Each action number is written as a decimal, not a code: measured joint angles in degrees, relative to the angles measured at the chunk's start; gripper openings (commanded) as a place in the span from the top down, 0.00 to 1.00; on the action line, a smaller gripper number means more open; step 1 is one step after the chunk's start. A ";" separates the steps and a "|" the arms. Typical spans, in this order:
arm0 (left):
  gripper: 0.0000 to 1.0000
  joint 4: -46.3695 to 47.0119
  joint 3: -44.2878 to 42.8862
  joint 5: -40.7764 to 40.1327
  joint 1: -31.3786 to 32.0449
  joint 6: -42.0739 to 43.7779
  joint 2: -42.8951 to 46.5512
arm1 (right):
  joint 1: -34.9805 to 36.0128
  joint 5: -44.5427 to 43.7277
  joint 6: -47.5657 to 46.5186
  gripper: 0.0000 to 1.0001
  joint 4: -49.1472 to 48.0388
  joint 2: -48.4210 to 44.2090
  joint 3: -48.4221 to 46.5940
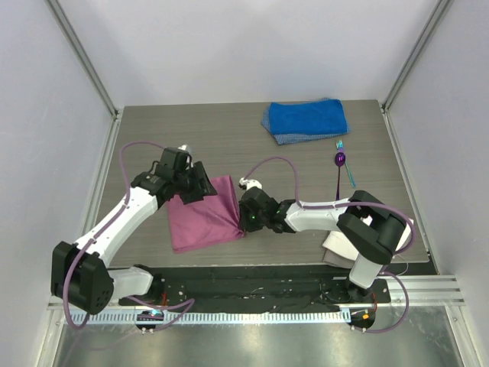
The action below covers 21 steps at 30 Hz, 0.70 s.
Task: Fold the napkin into a case and place the utensils inside
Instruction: Rotate the lower triangle-folded napkin at the center of the board.
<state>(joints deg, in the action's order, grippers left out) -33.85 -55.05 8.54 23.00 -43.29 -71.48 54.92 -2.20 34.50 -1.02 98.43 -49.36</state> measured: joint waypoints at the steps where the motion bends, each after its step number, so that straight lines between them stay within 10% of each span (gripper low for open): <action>1: 0.44 -0.24 0.04 -0.07 0.00 0.02 0.17 | -0.13 -0.24 -0.13 0.92 0.31 -0.04 0.02; 17: 0.39 -4.85 7.15 -2.27 -0.61 -2.80 11.47 | -8.85 8.07 -0.63 0.99 -1.88 -4.17 6.10; 21: 0.47 -5.68 7.15 -2.38 -1.79 -2.51 12.07 | -12.92 7.28 -1.60 0.77 0.37 -6.86 7.93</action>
<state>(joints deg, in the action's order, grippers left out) -39.53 -47.90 6.15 21.21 -45.80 -59.42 42.00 5.08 32.91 -0.64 91.57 -41.43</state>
